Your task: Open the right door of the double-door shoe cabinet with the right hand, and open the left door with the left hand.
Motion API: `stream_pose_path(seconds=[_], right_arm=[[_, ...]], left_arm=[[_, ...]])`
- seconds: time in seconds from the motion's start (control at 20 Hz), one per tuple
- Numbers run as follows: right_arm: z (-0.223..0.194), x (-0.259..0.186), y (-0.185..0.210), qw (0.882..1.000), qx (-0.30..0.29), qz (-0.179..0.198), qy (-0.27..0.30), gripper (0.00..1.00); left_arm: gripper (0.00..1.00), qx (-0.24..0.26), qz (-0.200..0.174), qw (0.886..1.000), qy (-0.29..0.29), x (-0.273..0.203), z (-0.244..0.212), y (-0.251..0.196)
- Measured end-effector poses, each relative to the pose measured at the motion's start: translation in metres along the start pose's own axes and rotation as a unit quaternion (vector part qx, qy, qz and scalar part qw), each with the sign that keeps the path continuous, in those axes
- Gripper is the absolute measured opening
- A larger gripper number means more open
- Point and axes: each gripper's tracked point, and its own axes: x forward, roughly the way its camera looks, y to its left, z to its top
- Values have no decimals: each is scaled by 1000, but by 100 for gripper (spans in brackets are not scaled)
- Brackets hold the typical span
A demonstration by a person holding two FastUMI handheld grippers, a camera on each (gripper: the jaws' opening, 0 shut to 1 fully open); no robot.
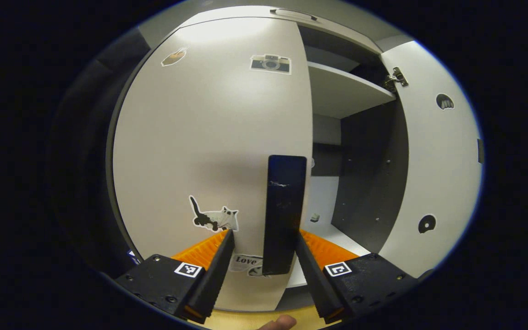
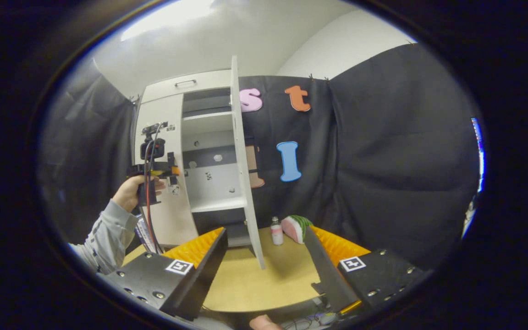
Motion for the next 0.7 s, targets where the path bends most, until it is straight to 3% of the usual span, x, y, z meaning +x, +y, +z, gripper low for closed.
stream_pose_path(seconds=[0.1,0.2,0.25,0.3,0.55,0.7], right_arm=[[-5,-11,0,1000,-14,-4,7,100],[-3,-19,-3,1000,-22,-12,5,96],[0,-25,-2,1000,-22,-12,0,100],[1,-29,3,1000,-21,-8,-3,100],[1,-50,8,1000,-19,-13,-7,100],[5,-65,14,1000,-8,-9,-13,100]], left_arm=[[78,27,1,1000,11,0,-1,-2],[70,31,-21,999,10,4,-1,-17],[46,31,-14,999,12,4,-2,-18],[34,35,-10,999,12,4,-2,-16],[25,36,-10,999,27,3,-4,-16],[25,28,-8,999,28,-1,-5,-16]])
